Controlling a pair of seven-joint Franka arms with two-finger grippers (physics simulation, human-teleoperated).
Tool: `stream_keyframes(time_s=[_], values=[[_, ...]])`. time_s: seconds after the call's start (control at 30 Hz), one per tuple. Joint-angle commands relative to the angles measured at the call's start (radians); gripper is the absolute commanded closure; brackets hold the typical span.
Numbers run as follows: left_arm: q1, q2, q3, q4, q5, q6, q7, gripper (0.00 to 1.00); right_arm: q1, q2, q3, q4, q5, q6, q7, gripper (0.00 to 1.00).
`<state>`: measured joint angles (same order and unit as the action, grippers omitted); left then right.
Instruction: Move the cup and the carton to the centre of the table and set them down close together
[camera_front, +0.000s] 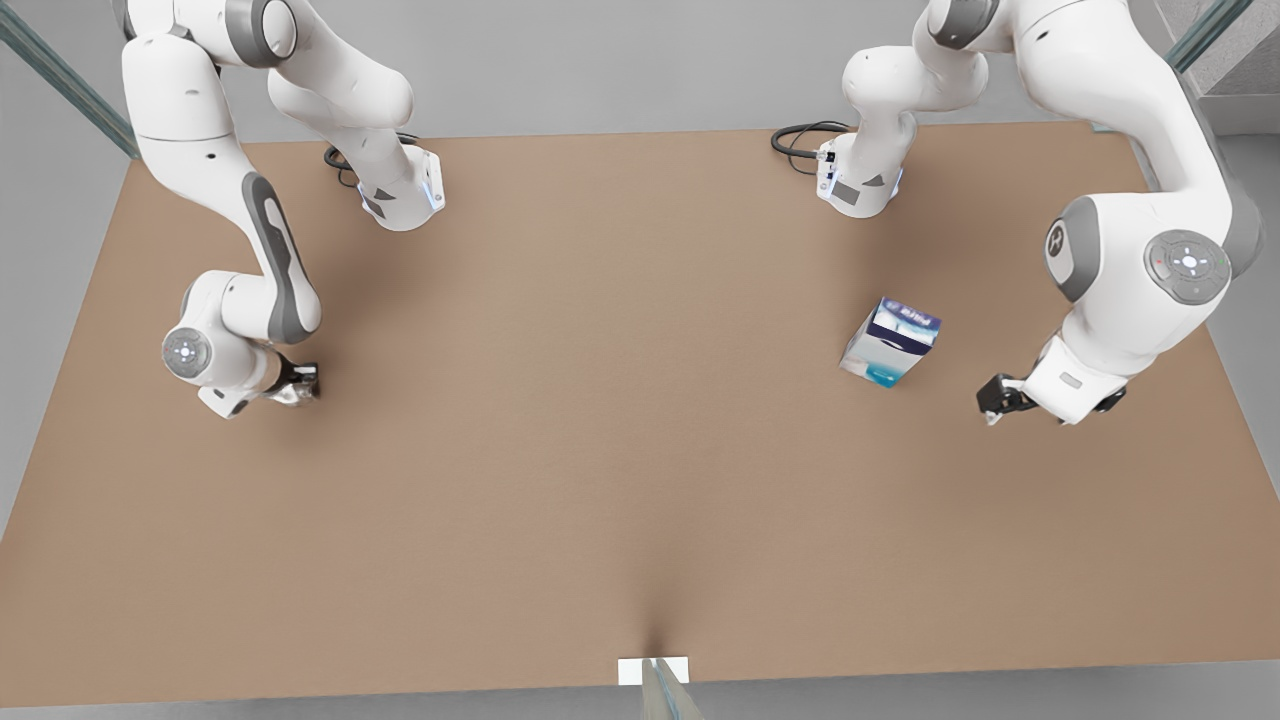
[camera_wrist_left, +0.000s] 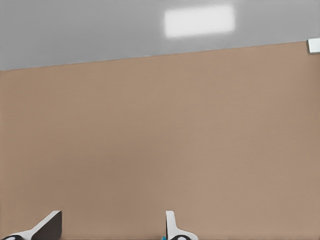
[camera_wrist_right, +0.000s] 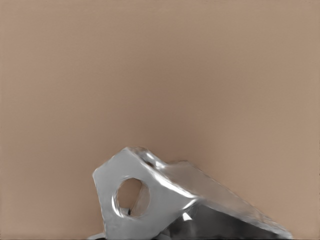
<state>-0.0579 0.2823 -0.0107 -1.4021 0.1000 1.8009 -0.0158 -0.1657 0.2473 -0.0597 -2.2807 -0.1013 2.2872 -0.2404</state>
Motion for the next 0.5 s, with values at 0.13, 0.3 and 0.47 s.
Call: stream_keyframes(time_s=[0.13,0.3,0.47], values=[[0.001,0.0,0.003,0.018,0.0,-0.006,0.002,0.0,0.005,-0.013,0.07,0.043,-0.005,-0.015,-0.005,0.79],[0.007,0.005,0.009,0.018,-0.002,-0.023,0.0,0.0,0.261,0.193,0.199,0.397,0.064,-0.02,0.036,0.79],[0.016,0.005,0.009,0.018,-0.003,-0.025,0.0,0.0,0.67,0.579,0.043,1.055,0.224,-0.084,0.15,0.79]])
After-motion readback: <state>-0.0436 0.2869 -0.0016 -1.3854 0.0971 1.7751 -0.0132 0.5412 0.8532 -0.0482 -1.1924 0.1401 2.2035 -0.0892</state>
